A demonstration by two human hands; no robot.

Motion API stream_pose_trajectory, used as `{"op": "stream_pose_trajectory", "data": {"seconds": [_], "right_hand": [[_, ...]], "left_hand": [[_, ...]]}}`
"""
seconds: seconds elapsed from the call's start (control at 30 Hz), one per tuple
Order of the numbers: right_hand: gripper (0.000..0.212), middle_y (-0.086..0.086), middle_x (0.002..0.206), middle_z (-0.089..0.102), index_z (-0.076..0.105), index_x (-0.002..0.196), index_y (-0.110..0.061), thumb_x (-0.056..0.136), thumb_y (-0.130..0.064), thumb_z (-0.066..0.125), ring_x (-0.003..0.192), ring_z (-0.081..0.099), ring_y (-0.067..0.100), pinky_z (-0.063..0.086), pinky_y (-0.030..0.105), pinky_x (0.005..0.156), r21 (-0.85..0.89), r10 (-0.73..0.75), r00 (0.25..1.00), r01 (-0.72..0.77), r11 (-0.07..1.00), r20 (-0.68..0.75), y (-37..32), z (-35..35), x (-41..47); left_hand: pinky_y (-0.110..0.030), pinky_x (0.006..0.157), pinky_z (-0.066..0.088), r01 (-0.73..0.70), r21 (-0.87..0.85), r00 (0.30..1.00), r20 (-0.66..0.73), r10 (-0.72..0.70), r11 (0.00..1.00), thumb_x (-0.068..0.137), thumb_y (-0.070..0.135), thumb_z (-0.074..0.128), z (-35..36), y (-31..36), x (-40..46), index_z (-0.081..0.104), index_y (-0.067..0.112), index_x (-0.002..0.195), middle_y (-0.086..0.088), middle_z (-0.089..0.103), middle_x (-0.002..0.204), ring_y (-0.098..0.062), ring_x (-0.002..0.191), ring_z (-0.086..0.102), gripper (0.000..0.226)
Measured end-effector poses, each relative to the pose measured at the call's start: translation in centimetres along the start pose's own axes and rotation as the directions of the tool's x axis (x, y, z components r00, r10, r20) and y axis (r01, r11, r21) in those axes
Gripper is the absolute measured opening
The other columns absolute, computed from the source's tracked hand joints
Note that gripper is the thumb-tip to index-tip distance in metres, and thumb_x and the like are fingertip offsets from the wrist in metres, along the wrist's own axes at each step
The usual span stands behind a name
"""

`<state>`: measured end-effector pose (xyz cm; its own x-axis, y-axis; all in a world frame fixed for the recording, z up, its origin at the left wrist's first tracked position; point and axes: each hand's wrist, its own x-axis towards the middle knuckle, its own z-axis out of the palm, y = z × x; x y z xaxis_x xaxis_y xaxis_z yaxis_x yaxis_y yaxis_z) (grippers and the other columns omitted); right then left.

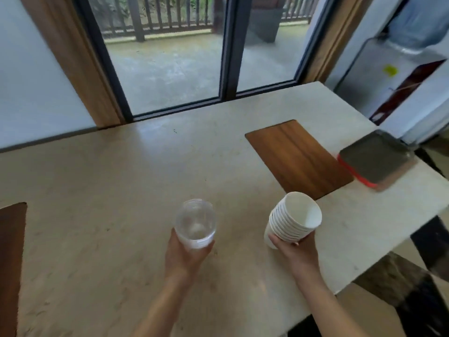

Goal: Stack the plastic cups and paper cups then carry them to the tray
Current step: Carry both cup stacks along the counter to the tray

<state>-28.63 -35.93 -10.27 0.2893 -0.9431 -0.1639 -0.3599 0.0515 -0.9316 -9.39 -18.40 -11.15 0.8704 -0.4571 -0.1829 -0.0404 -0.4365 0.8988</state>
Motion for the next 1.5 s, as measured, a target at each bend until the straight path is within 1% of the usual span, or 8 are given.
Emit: {"op": "stream_pose_trajectory", "data": {"seconds": [0.17,0.27,0.4,0.57,0.73,0.87,1.33,1.5], "right_hand": [[0.089,-0.022,0.115,0.064,0.044,0.125,-0.049,0.049,-0.057,0.090,0.103,0.062,0.001,0.050,0.034,0.088,0.054,0.026,0.990,-0.018,0.998,-0.141,2.0,-7.2,0.7],[0.088,-0.018,0.116,0.063,0.043,0.124,-0.046,0.050,-0.057,0.090,0.106,0.062,0.009,0.052,0.041,0.091,0.091,0.046,0.972,-0.026,0.996,-0.230,3.3,-12.4,1.4],[0.098,-0.013,0.124,0.057,0.036,0.136,-0.040,0.055,-0.050,0.091,0.113,0.056,0.008,0.045,0.030,0.095,0.099,0.031,0.963,-0.004,0.995,-0.268,4.8,-19.4,2.8],[0.102,-0.022,0.117,0.056,0.032,0.136,-0.041,0.051,-0.060,0.086,0.109,0.054,0.010,0.041,0.027,0.085,0.083,0.081,0.942,-0.056,0.995,-0.327,7.8,-28.2,5.5],[0.099,-0.045,0.106,0.053,0.034,0.128,-0.052,0.043,-0.074,0.081,0.096,0.050,-0.024,0.037,0.008,0.072,0.087,0.095,0.894,-0.063,0.994,-0.438,9.1,-36.4,7.4],[0.103,-0.027,0.117,0.055,0.035,0.137,-0.041,0.049,-0.061,0.085,0.106,0.053,-0.002,0.043,0.025,0.089,0.127,0.132,0.880,-0.082,0.989,-0.457,10.3,-41.3,9.1],[0.095,-0.022,0.119,0.054,0.033,0.137,-0.040,0.060,-0.047,0.089,0.110,0.055,0.008,0.047,0.029,0.091,0.062,0.148,0.888,-0.134,0.989,-0.436,11.3,-51.3,25.1],[0.098,-0.032,0.119,0.048,0.030,0.140,-0.042,0.062,-0.048,0.087,0.111,0.051,-0.002,0.041,0.027,0.097,0.006,0.065,0.947,-0.066,0.998,-0.314,8.8,-51.9,34.4]], "left_hand": [[-0.010,0.064,0.046,-0.152,-0.047,0.971,0.181,0.158,0.987,0.057,0.055,0.083,7.0,3.2,-1.3,0.051,0.069,0.104,0.036,0.067,0.102,0.016,0.088,0.063,0.058],[-0.022,0.069,0.052,-0.189,-0.070,0.931,0.306,0.201,0.980,0.062,0.059,0.084,11.8,5.3,-3.0,0.060,0.054,0.107,0.029,0.070,0.101,0.006,0.090,0.067,0.051],[-0.013,0.070,0.049,-0.225,-0.062,0.890,0.394,0.231,0.972,0.069,0.056,0.086,18.8,7.9,-5.8,0.064,0.032,0.117,0.015,0.073,0.104,-0.004,0.094,0.069,0.058],[-0.023,0.068,0.048,-0.235,-0.059,0.868,0.436,0.237,0.970,0.063,0.057,0.087,28.3,10.7,-9.5,0.066,0.036,0.111,0.017,0.073,0.100,-0.004,0.091,0.068,0.057],[-0.035,0.075,0.054,-0.217,-0.020,0.849,0.490,0.199,0.976,0.064,0.057,0.088,36.2,14.0,-11.9,0.071,0.027,0.112,0.003,0.077,0.102,-0.014,0.094,0.070,0.059],[-0.045,0.086,0.057,-0.243,-0.016,0.810,0.547,0.212,0.970,0.069,0.052,0.089,41.8,16.0,-12.5,0.068,0.024,0.121,0.001,0.075,0.109,-0.021,0.099,0.069,0.063],[-0.023,0.075,0.050,-0.208,-0.180,0.766,0.581,0.275,0.961,0.070,0.040,0.091,59.2,22.7,-8.6,0.064,0.033,0.119,0.008,0.074,0.111,-0.001,0.099,0.067,0.056],[-0.014,0.071,0.046,-0.199,-0.204,0.839,0.470,0.274,0.959,0.065,0.052,0.087,63.0,25.4,-4.9,0.059,0.050,0.112,0.026,0.070,0.108,0.005,0.099,0.065,0.054]]}}
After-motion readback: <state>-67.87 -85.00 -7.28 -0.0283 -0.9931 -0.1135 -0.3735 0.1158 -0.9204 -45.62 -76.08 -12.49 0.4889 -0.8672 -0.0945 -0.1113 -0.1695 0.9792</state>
